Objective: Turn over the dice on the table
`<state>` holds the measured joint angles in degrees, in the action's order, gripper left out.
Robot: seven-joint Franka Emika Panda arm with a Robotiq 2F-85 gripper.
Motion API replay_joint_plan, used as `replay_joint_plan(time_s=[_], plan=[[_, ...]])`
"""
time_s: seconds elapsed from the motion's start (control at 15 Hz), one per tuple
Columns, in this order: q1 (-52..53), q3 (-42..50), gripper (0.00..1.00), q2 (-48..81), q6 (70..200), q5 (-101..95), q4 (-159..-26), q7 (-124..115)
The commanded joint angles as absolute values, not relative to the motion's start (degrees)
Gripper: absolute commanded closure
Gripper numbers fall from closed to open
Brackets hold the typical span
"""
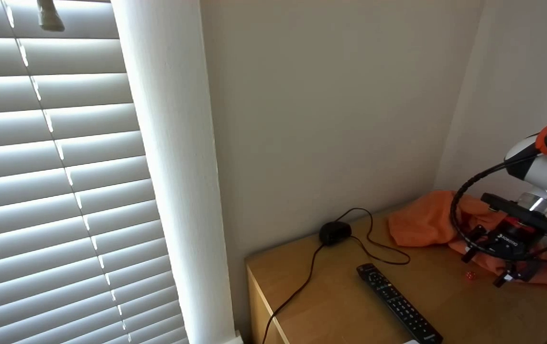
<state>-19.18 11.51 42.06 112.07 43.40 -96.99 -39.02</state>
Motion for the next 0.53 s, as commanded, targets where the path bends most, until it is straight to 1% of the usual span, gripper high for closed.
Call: replay_joint_plan(time_s=[0.0,0.07,0.2,0.27,0.4,0.47], plan=[[-20.0,11.3,0.11,43.8,110.2,44.8,-94.9,-38.5],[-19.9,11.3,0.09,44.0,110.2,44.7,-94.7,-38.6],[-19.9,11.3,0.14,44.3,110.2,44.6,-94.3,-38.6],[-19.9,11.3,0.22,44.5,110.2,44.6,-94.2,-38.6],[-19.9,11.3,0.3,44.7,110.1,44.6,-94.0,-38.6],[-19.9,11.2,0.41,44.8,110.1,44.6,-93.9,-38.6]])
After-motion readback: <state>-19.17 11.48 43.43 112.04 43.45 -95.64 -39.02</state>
